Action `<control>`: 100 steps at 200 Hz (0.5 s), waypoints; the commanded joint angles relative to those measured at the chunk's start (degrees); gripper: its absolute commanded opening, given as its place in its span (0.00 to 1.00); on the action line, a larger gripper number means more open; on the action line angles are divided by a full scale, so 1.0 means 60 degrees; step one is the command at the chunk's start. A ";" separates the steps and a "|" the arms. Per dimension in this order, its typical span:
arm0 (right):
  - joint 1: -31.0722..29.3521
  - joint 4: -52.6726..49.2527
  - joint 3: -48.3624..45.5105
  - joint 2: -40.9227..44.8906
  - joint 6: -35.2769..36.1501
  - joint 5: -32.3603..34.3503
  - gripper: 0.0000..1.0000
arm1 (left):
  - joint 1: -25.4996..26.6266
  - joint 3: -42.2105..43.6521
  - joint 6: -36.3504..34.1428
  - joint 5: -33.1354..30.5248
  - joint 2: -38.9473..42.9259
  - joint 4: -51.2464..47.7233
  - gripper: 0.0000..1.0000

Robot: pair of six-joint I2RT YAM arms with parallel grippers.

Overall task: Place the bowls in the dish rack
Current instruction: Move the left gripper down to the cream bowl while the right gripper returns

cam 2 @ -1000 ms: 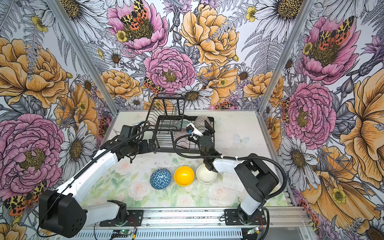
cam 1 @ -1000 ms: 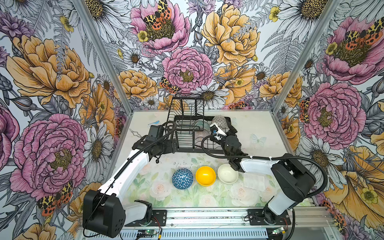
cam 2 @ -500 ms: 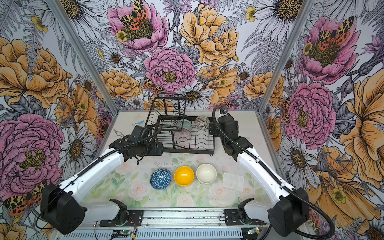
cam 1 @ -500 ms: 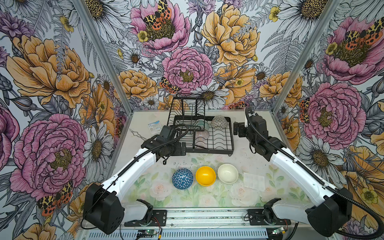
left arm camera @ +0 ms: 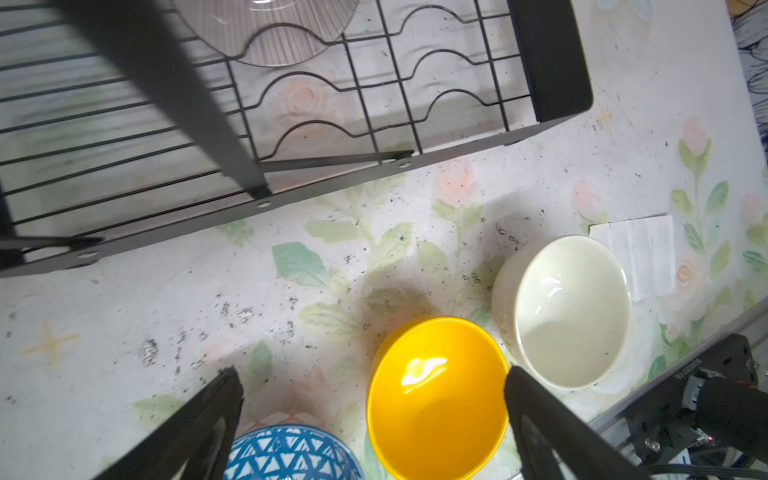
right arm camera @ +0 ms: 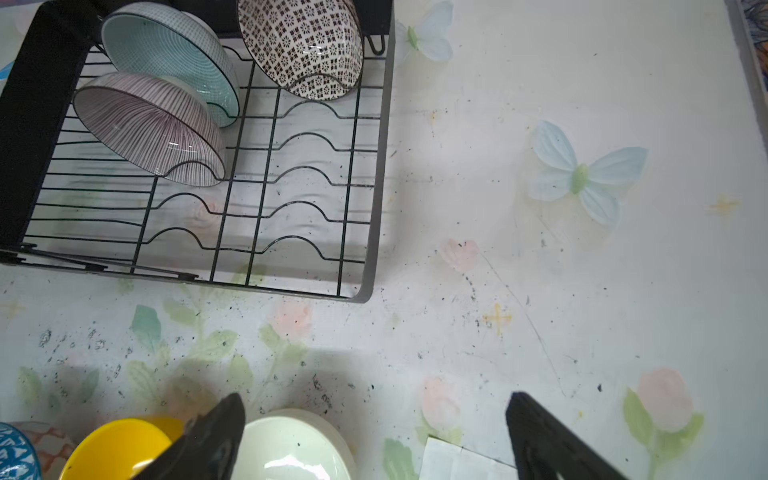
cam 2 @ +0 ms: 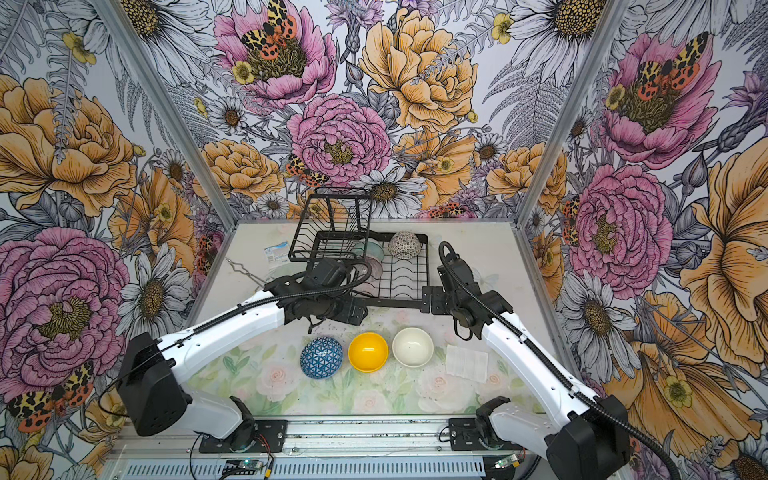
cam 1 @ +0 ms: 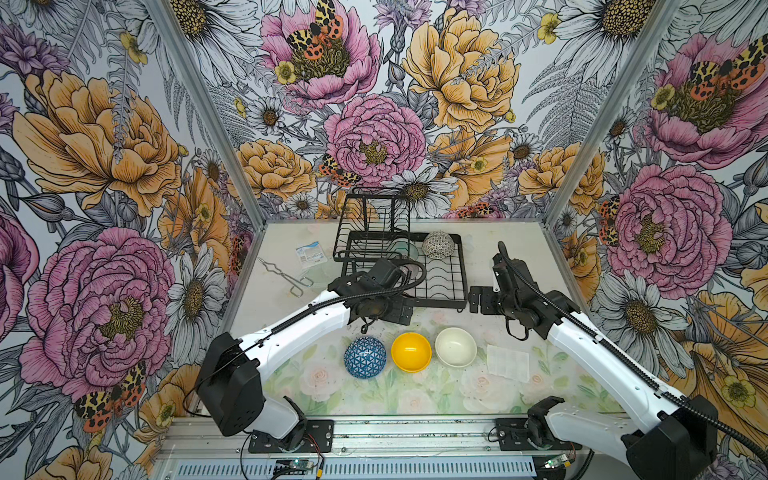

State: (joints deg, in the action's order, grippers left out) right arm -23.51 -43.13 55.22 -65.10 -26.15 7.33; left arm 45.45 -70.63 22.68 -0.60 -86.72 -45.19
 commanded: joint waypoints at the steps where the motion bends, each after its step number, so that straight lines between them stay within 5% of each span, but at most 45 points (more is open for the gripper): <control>1: 0.0184 -0.0394 -0.0055 -0.0161 -0.0508 -0.0417 0.99 | 0.0482 -0.0697 -0.0106 0.0257 -0.0654 0.0533 0.99; 100: 0.1050 -0.0457 -0.0853 0.0494 -0.0723 -0.0885 0.99 | 0.1517 -0.2130 -0.0763 0.1944 -0.3097 0.0896 0.79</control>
State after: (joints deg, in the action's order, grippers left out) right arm -17.76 -46.09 50.74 -63.24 -29.58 3.03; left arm 53.47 -81.82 19.94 7.25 -102.96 -40.80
